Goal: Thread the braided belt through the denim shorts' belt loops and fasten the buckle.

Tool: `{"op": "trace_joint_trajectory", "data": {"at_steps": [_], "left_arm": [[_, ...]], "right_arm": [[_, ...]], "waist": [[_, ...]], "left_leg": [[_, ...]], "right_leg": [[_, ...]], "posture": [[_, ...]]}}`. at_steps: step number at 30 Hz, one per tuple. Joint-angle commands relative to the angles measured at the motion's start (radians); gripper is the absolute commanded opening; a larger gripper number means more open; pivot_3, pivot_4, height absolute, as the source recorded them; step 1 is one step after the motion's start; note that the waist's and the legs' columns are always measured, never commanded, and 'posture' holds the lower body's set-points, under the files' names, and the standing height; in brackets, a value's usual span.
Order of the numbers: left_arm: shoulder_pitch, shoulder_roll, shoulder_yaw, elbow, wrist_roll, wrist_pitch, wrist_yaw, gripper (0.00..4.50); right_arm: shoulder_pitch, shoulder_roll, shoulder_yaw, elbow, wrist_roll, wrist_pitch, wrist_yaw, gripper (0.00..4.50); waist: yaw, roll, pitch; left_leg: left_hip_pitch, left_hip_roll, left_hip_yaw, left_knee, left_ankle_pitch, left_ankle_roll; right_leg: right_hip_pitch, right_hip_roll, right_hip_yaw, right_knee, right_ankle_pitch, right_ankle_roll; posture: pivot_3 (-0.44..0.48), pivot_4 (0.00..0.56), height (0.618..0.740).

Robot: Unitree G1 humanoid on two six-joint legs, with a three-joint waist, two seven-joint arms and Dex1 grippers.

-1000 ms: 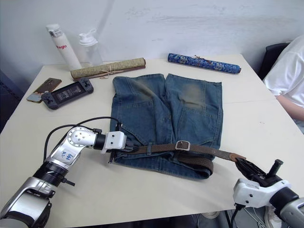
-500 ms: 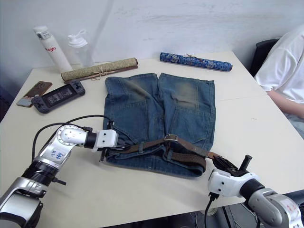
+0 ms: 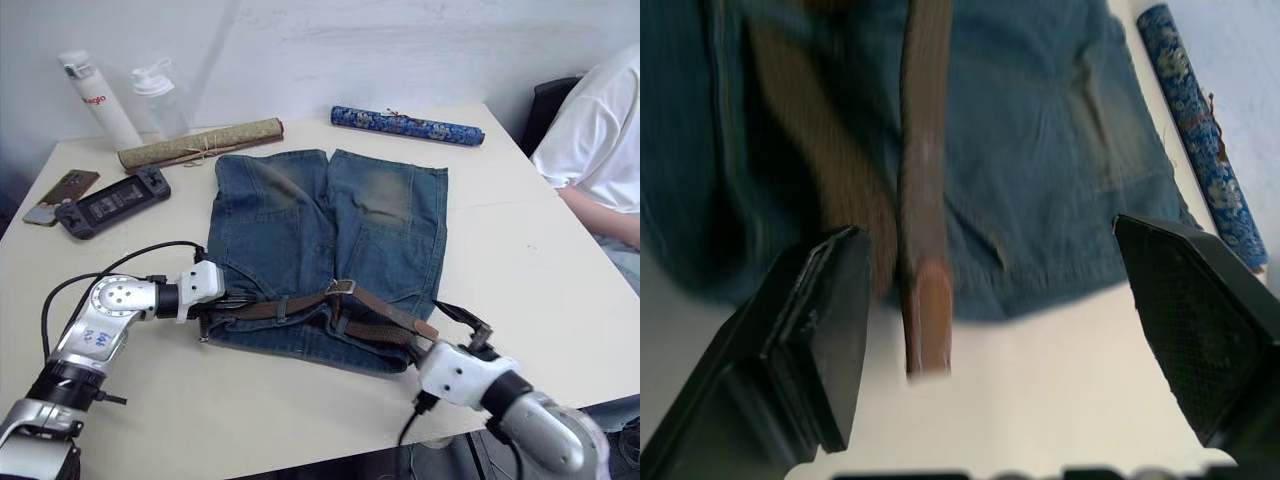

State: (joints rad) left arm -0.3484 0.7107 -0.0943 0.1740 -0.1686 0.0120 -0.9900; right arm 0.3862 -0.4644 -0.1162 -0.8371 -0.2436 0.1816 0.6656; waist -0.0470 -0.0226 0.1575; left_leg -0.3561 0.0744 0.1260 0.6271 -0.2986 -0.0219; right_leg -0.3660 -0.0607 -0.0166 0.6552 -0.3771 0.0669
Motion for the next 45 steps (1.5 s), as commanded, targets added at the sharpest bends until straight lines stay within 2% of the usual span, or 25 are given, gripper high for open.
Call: {"op": "trace_joint_trajectory", "data": {"at_steps": [1, 5, 9, 15, 23, 31, 38, 44, 45], "left_arm": [[0.042, -0.018, 0.081, -0.078, -0.072, 0.079, 0.045, 0.0], [0.057, -0.05, 0.159, -0.155, -0.164, 0.179, 0.084, 0.0], [0.072, -0.046, 0.189, -0.206, -0.199, 0.211, 0.073, 0.0], [0.115, -0.03, 0.194, -0.284, -0.203, 0.207, 0.052, 0.0], [0.117, -0.028, 0.205, -0.341, -0.235, 0.269, 0.062, 0.0], [0.11, 0.017, 0.114, -0.319, -0.131, 0.242, 0.035, 0.0], [0.091, 0.036, 0.095, -0.354, -0.15, 0.281, -0.018, 0.0], [0.091, 0.067, 0.065, -0.334, -0.092, 0.233, -0.049, 0.0], [0.091, 0.061, 0.075, -0.338, -0.107, 0.244, -0.048, 0.33]], "right_arm": [[-0.031, 0.045, 0.102, -0.068, 0.042, 0.117, -0.016, 4.17], [-0.016, 0.044, 0.216, -0.035, 0.011, 0.132, -0.028, 4.17], [-0.005, 0.033, 0.262, -0.001, 0.004, 0.131, -0.05, 4.17], [-0.034, 0.068, 0.257, 0.044, 0.036, 0.236, -0.095, 4.17], [-0.026, 0.071, 0.239, 0.031, 0.142, 0.364, -0.085, 4.17], [-0.026, 0.03, 0.26, 0.061, 0.135, 0.413, -0.106, 4.17], [-0.027, 0.006, 0.256, 0.064, 0.141, 0.415, -0.129, 4.17], [-0.033, 0.005, 0.259, 0.062, 0.147, 0.417, -0.141, 4.17], [-0.034, 0.004, 0.26, 0.062, 0.147, 0.418, -0.143, 4.21]], "waist": [[0.003, -0.003, 0.002], [0.014, -0.005, 0.004], [0.019, -0.008, 0.006], [0.018, -0.008, 0.007], [0.019, -0.008, 0.007], [0.019, -0.009, 0.007], [0.019, -0.009, 0.007], [0.02, -0.009, 0.007], [0.02, -0.009, 0.007]], "left_leg": [[-0.001, 0.0, 0.0, 0.0, 0.0, 0.0], [-0.013, 0.0, -0.001, 0.003, 0.003, -0.005], [-0.014, -0.001, -0.001, 0.004, 0.003, -0.005], [-0.014, -0.001, -0.001, 0.004, 0.003, -0.005], [-0.014, -0.001, -0.001, 0.003, 0.003, -0.005], [-0.014, -0.001, -0.001, 0.003, 0.003, -0.005], [-0.014, -0.002, -0.001, 0.004, 0.003, -0.005], [-0.014, -0.002, -0.001, 0.004, 0.003, -0.005], [-0.014, -0.002, -0.001, 0.004, 0.003, -0.005]], "right_leg": [[-0.001, 0.0, 0.0, 0.0, 0.0, 0.0], [-0.012, -0.001, -0.001, 0.001, 0.0, 0.0], [-0.012, -0.001, -0.001, 0.0, 0.0, 0.0], [-0.011, -0.001, -0.002, -0.001, 0.0, 0.0], [-0.011, -0.001, -0.002, -0.001, 0.0, 0.0], [-0.011, -0.001, -0.002, -0.001, 0.0, 0.0], [-0.011, -0.001, -0.002, -0.001, 0.0, 0.0], [-0.011, -0.001, -0.002, -0.001, 0.0, 0.0], [-0.011, -0.001, -0.002, -0.001, 0.0, 0.0]], "posture": [[0.0, 0.15, 0.737], [0.0, 0.15, 0.737], [0.0, 0.15, 0.737], [0.0, 0.15, 0.737], [0.0, 0.15, 0.737], [0.0, 0.15, 0.737], [0.0, 0.15, 0.737], [0.0, 0.15, 0.737], [0.0, 0.15, 0.737]]}}
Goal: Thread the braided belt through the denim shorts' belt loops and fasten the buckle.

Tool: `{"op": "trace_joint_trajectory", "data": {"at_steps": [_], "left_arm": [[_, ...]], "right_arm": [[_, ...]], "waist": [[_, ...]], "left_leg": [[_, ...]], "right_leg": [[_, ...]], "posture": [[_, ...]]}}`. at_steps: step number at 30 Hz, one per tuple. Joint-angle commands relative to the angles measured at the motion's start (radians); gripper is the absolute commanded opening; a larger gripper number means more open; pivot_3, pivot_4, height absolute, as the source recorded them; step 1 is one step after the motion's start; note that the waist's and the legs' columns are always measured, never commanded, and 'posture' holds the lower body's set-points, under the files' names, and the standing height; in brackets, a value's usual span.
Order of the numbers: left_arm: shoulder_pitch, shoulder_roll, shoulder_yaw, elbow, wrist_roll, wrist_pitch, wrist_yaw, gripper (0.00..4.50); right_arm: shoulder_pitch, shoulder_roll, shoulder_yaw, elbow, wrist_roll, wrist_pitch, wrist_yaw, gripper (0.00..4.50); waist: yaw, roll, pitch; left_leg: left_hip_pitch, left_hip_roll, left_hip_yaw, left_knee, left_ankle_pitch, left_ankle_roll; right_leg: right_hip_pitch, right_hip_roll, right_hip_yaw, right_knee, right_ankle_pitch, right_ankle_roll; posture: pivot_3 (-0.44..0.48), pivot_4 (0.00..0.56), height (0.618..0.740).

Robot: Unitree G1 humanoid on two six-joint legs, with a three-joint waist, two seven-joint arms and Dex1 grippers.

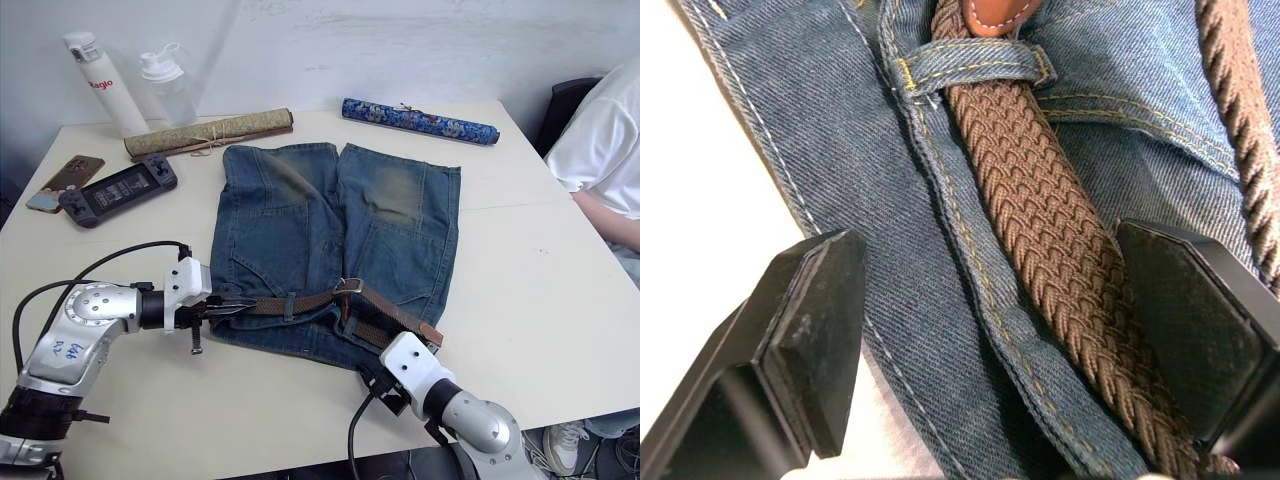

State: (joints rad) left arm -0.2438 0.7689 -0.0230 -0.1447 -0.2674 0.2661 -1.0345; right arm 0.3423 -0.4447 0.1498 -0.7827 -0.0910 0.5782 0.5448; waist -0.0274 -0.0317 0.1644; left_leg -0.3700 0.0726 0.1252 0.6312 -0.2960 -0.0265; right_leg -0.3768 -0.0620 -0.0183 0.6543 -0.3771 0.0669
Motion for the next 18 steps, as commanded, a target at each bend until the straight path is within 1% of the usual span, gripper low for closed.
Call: {"op": "trace_joint_trajectory", "data": {"at_steps": [1, 2, 6, 7, 9, 14, 18], "left_arm": [[-0.015, -0.003, 0.011, -0.022, -0.019, 0.0, -0.003, 0.73], [-0.009, -0.002, 0.016, -0.03, -0.029, 0.005, -0.009, 0.86], [0.005, -0.003, 0.024, -0.05, -0.037, 0.005, -0.006, 2.52], [0.005, -0.004, 0.024, -0.05, -0.035, 0.004, -0.002, 3.02], [0.004, -0.005, 0.016, -0.022, 0.025, -0.051, 0.037, 3.76], [-0.021, -0.038, -0.012, 0.039, 0.151, -0.178, 0.144, 3.76], [-0.005, -0.041, -0.034, 0.049, 0.215, -0.263, 0.165, 3.76]], "right_arm": [[0.009, -0.015, -0.006, 0.008, -0.005, 0.023, -0.023, 4.22], [0.01, -0.015, -0.004, 0.008, -0.006, 0.023, -0.025, 4.22], [0.006, -0.015, 0.002, 0.009, -0.009, 0.026, -0.03, 4.22], [0.003, -0.015, 0.003, 0.01, -0.009, 0.028, -0.031, 4.22], [0.0, -0.013, 0.004, 0.01, -0.007, 0.028, -0.032, 4.22], [-0.016, -0.009, 0.009, 0.004, -0.001, 0.041, -0.033, 4.22], [-0.016, -0.01, 0.016, -0.003, 0.002, 0.046, -0.035, 4.22]], "waist": [[0.0, 0.0, 0.0], [0.0, 0.0, 0.0], [0.0, 0.0, 0.0], [0.0, 0.0, 0.0], [0.0, 0.0, 0.0], [0.0, -0.001, 0.0], [0.0, -0.001, -0.001]], "left_leg": [[0.0, 0.0, 0.0, 0.0, 0.0, 0.0], [0.0, 0.0, 0.0, 0.0, 0.0, 0.0], [0.0, 0.0, 0.0, 0.0, 0.0, 0.0], [0.0, 0.0, 0.0, 0.0, 0.0, 0.0], [0.0, 0.0, 0.0, 0.0, 0.0, 0.0], [0.0, 0.0, 0.0, 0.001, 0.0, 0.0], [0.0, 0.0, 0.0, 0.001, 0.0, 0.0]], "right_leg": [[0.0, 0.0, 0.0, 0.0, 0.0, 0.0], [0.0, 0.0, 0.0, 0.0, 0.0, 0.0], [0.0, 0.0, 0.0, 0.0, 0.0, 0.0], [0.0, 0.0, 0.0, 0.0, 0.0, 0.0], [0.0, 0.0, 0.0, 0.0, 0.0, 0.0], [0.0, 0.0, 0.0, 0.001, 0.0, 0.0], [0.0, 0.0, 0.0, 0.001, 0.0, 0.0]], "posture": [[0.0, 0.15, 0.737], [0.0, 0.15, 0.737], [0.0, 0.15, 0.737], [0.0, 0.15, 0.737], [0.0, 0.15, 0.737], [0.0, 0.15, 0.737], [0.0, 0.15, 0.737]]}}
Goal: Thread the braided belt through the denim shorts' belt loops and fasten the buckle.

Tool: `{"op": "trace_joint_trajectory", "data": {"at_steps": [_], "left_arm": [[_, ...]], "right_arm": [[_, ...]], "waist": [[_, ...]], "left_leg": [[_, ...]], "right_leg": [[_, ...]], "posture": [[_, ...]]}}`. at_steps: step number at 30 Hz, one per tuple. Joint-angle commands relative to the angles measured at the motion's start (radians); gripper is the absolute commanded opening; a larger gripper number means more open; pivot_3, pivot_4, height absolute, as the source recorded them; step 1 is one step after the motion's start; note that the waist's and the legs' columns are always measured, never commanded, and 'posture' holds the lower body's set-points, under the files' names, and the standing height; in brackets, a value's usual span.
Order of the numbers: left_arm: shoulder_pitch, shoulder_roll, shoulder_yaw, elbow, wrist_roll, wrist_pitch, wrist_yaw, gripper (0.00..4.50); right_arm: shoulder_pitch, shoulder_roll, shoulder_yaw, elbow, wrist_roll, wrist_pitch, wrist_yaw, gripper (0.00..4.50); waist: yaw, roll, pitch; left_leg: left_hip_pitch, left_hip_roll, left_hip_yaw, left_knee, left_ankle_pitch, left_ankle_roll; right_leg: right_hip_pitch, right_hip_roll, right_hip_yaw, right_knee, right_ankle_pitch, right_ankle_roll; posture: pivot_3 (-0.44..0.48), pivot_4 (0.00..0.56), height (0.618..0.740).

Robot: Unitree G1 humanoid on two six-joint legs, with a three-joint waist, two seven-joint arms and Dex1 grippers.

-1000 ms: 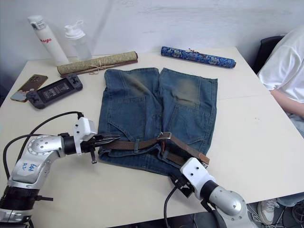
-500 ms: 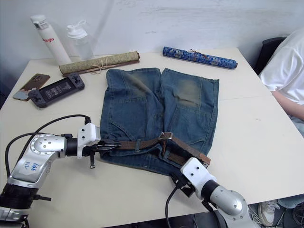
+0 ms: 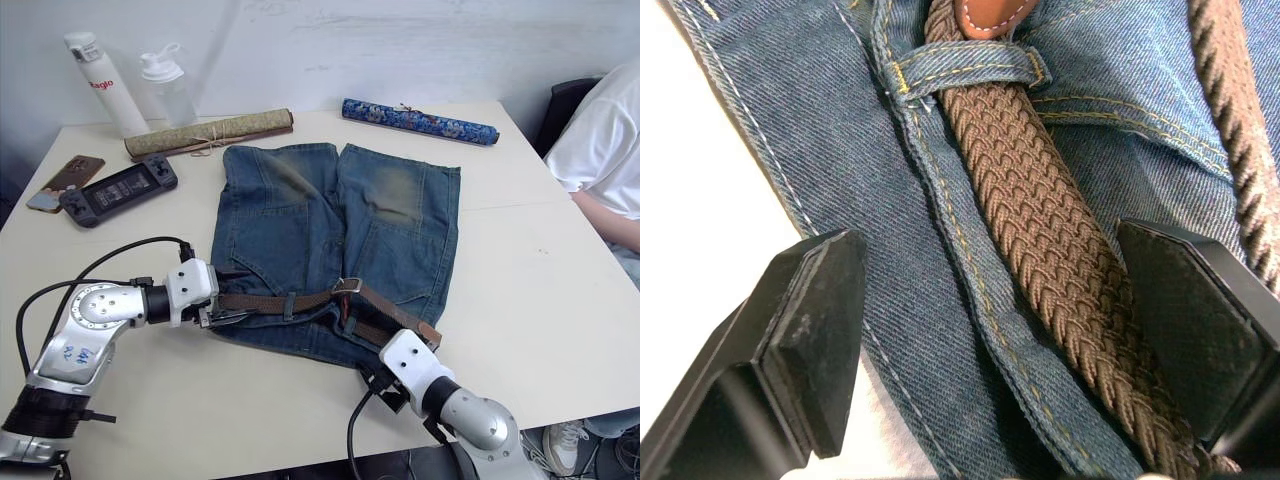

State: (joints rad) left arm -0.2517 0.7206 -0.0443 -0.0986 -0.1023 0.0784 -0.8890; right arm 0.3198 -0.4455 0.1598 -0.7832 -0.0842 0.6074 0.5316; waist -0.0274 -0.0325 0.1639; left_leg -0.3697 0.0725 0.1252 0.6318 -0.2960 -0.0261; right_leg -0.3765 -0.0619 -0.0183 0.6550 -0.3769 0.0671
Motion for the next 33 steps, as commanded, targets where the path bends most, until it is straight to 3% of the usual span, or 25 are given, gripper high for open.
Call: {"op": "trace_joint_trajectory", "data": {"at_steps": [1, 9, 15, 18, 24, 33], "left_arm": [[0.011, 0.005, -0.013, -0.005, 0.041, -0.075, 0.011, 3.76], [0.019, 0.044, -0.01, 0.015, 0.065, -0.114, -0.018, 3.76], [0.028, 0.068, 0.002, 0.053, 0.163, -0.171, 0.064, 3.76], [0.04, 0.055, -0.008, 0.067, 0.192, -0.19, 0.095, 2.98], [0.078, 0.018, 0.015, 0.032, 0.181, -0.189, 0.148, 0.45], [0.217, -0.094, 0.207, 0.072, 0.104, 0.005, 0.359, 0.45]], "right_arm": [[0.004, -0.01, 0.006, -0.003, -0.003, 0.02, -0.022, 4.22], [-0.02, -0.023, 0.01, 0.007, 0.012, 0.026, -0.022, 4.22], [-0.04, -0.029, 0.014, 0.016, 0.019, 0.027, -0.016, 4.22], [-0.047, -0.038, 0.014, 0.017, 0.025, 0.027, -0.012, 4.22], [-0.051, -0.06, 0.012, 0.027, 0.035, 0.024, -0.009, 4.22], [-0.066, -0.077, -0.002, 0.039, 0.038, 0.04, -0.023, 4.22]], "waist": [[0.0, 0.0, 0.0], [0.0, 0.0, 0.0], [-0.001, 0.0, 0.0], [-0.001, 0.0, 0.0], [-0.001, 0.0, 0.0], [-0.004, -0.001, -0.001]], "left_leg": [[0.0, 0.0, 0.0, 0.0, 0.0, 0.0], [0.0, 0.0, 0.0, 0.0, 0.0, 0.0], [0.001, 0.0, 0.0, 0.0, 0.0, 0.0], [0.001, 0.0, 0.0, 0.0, 0.0, 0.0], [0.001, 0.0, 0.0, 0.0, 0.0, 0.0], [0.002, 0.001, 0.0, 0.0, -0.002, 0.003]], "right_leg": [[0.0, 0.0, 0.0, 0.0, 0.0, 0.0], [0.0, 0.0, 0.0, 0.0, 0.0, 0.0], [0.0, 0.0, 0.0, 0.001, 0.0, 0.0], [0.0, 0.0, 0.0, 0.002, 0.0, 0.0], [0.0, 0.0, 0.0, 0.002, 0.0, 0.0], [0.0, 0.0, 0.0, 0.004, 0.0, 0.0]], "posture": [[0.0, 0.15, 0.737], [0.0, 0.15, 0.737], [0.0, 0.15, 0.737], [0.0, 0.15, 0.737], [0.0, 0.15, 0.737], [0.0, 0.15, 0.737]]}}
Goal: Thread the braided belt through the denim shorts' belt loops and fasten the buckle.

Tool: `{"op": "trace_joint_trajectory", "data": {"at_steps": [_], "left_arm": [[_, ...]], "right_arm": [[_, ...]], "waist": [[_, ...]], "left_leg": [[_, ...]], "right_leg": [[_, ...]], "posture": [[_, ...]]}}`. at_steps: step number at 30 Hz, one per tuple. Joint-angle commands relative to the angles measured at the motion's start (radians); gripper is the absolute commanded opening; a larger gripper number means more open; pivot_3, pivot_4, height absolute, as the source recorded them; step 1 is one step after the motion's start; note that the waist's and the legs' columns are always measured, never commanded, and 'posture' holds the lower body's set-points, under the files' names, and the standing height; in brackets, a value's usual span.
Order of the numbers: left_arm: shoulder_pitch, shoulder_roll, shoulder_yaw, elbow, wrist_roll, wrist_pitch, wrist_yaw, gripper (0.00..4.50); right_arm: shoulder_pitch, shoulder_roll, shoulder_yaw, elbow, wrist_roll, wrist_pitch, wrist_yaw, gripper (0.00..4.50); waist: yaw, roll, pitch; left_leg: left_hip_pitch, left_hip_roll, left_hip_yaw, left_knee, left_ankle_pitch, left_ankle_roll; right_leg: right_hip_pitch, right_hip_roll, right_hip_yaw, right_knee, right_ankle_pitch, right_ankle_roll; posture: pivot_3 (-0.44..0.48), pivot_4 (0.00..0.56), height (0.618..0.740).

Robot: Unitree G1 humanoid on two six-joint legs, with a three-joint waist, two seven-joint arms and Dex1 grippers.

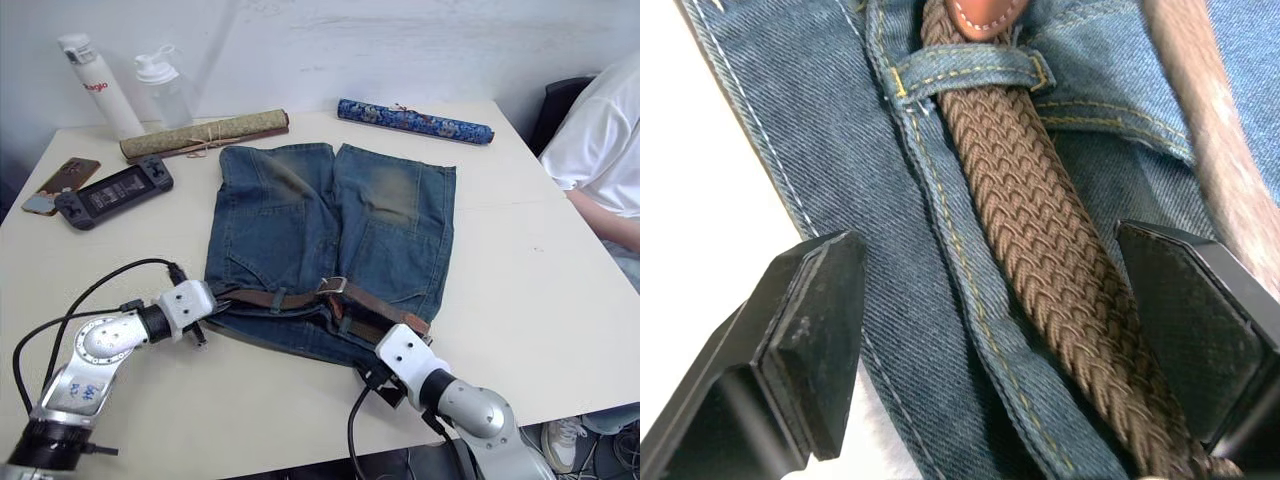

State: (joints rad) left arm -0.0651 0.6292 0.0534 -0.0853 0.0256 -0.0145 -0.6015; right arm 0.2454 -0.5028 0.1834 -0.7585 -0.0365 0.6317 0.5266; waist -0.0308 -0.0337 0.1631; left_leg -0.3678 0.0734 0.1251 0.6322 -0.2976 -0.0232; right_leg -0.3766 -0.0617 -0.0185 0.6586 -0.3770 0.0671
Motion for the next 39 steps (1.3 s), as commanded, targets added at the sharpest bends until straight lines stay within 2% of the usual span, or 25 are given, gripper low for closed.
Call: {"op": "trace_joint_trajectory", "data": {"at_steps": [1, 9, 13, 18, 23, 25, 27, 31, 35, 39], "left_arm": [[0.036, -0.015, 0.128, 0.079, -0.046, 0.129, 0.085, 0.45], [0.01, -0.033, 0.163, 0.194, -0.109, 0.268, 0.139, 0.45], [0.001, -0.041, 0.153, 0.212, -0.143, 0.367, 0.139, 0.45], [0.04, -0.041, 0.131, 0.139, -0.19, 0.338, 0.069, 0.45], [0.102, -0.021, 0.102, 0.057, -0.194, 0.216, -0.012, 0.45], [0.12, -0.013, 0.106, 0.045, -0.192, 0.185, -0.026, 1.17], [0.138, -0.003, 0.107, 0.027, -0.196, 0.164, -0.046, 1.66], [0.182, 0.016, 0.114, -0.056, -0.235, 0.145, -0.102, 3.35], [0.218, 0.015, 0.156, -0.138, -0.348, 0.21, -0.15, 3.35], [0.295, 0.062, 0.18, -0.213, -0.427, 0.239, -0.25, 3.35]], "right_arm": [[0.01, -0.02, -0.023, 0.012, -0.009, 0.016, -0.018, 4.22], [0.013, -0.025, -0.023, 0.001, -0.007, 0.019, -0.019, 4.22], [0.021, -0.025, -0.022, -0.006, -0.011, 0.023, -0.028, 4.22], [0.028, -0.026, -0.023, -0.01, -0.012, 0.022, -0.036, 4.22], [0.036, -0.029, -0.029, -0.011, -0.012, 0.021, -0.038, 4.22], [0.038, -0.036, -0.043, -0.009, -0.009, 0.019, -0.035, 4.22], [0.036, -0.05, -0.08, -0.002, -0.002, 0.017, -0.028, 4.22], [0.031, -0.09, -0.185, 0.028, 0.02, 0.001, -0.01, 4.22], [0.012, -0.112, -0.277, 0.064, 0.047, -0.018, -0.001, 4.22], [0.007, -0.143, -0.312, 0.079, 0.06, -0.039, 0.023, 4.22]], "waist": [[0.0, 0.0, 0.0], [-0.007, 0.005, -0.004], [-0.007, 0.006, -0.005], [-0.015, 0.011, -0.011], [-0.02, 0.011, -0.011], [-0.019, 0.011, -0.011], [-0.019, 0.011, -0.011], [-0.014, 0.011, -0.011], [-0.01, 0.01, -0.009], [-0.004, 0.009, -0.005]], "left_leg": [[0.0, 0.0, 0.0, 0.0, 0.0, 0.0], [0.004, 0.001, 0.0, -0.001, 0.0, 0.0], [0.012, 0.001, 0.002, -0.004, 0.0, -0.001], [0.015, 0.001, 0.002, -0.005, -0.001, -0.002], [0.014, 0.001, 0.003, -0.005, -0.002, -0.004], [0.014, 0.001, 0.003, -0.005, -0.003, -0.004], [0.014, 0.001, 0.004, -0.005, -0.004, -0.003], [0.014, 0.001, 0.003, -0.004, -0.007, 0.002], [0.014, 0.001, 0.004, -0.004, -0.008, 0.003], [0.013, 0.001, 0.003, -0.004, -0.008, 0.003]], "right_leg": [[0.0, 0.0, 0.0, 0.0, 0.0, 0.0], [0.002, 0.0, 0.0, 0.001, 0.0, 0.0], [0.008, 0.0, 0.001, 0.001, -0.001, -0.001], [0.011, 0.0, 0.001, 0.0, -0.001, -0.002], [0.011, 0.0, 0.001, -0.003, -0.002, -0.002], [0.012, 0.0, 0.001, -0.004, -0.002, -0.002], [0.013, -0.001, 0.002, -0.005, -0.002, -0.002], [0.014, -0.002, 0.001, -0.006, -0.001, -0.002], [0.015, -0.002, 0.001, -0.008, -0.001, -0.002], [0.013, -0.002, 0.001, -0.008, -0.001, -0.002]], "posture": [[0.0, 0.15, 0.737], [0.0, 0.15, 0.737], [0.0, 0.15, 0.737], [0.0, 0.15, 0.737], [0.0, 0.15, 0.737], [0.0, 0.15, 0.737], [0.0, 0.15, 0.737], [0.0, 0.15, 0.737], [0.0, 0.15, 0.737], [0.0, 0.15, 0.737]]}}
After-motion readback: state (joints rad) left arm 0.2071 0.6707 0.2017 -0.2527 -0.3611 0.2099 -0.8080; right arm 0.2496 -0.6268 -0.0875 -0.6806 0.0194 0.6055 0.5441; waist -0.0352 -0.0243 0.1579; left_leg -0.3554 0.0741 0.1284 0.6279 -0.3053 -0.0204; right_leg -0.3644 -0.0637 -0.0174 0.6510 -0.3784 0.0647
